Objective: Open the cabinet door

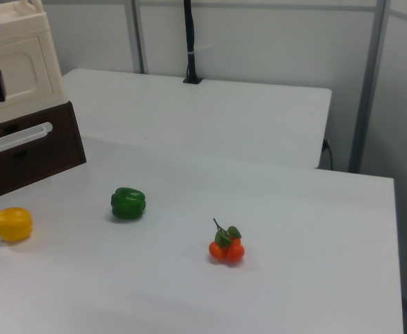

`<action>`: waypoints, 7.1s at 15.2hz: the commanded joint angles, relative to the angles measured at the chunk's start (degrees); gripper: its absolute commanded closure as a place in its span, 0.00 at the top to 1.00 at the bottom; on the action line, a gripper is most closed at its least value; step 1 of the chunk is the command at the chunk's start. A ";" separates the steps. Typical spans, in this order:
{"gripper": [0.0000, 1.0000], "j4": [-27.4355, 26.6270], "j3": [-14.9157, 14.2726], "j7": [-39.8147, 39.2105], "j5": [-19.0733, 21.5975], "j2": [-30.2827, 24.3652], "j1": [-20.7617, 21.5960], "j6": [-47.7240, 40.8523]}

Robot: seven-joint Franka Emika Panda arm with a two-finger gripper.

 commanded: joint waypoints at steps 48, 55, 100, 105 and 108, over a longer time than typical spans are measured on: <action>0.00 -1.10 16.80 -12.54 0.43 7.25 -0.50 35.46; 0.00 -1.71 16.89 -12.54 0.78 5.50 -2.08 31.08; 1.00 -1.36 7.05 -12.36 9.30 -0.05 -15.88 13.22; 1.00 -1.63 7.40 -12.28 9.30 1.18 -15.18 20.24; 1.00 -1.63 7.40 -12.36 9.04 1.89 -15.26 21.58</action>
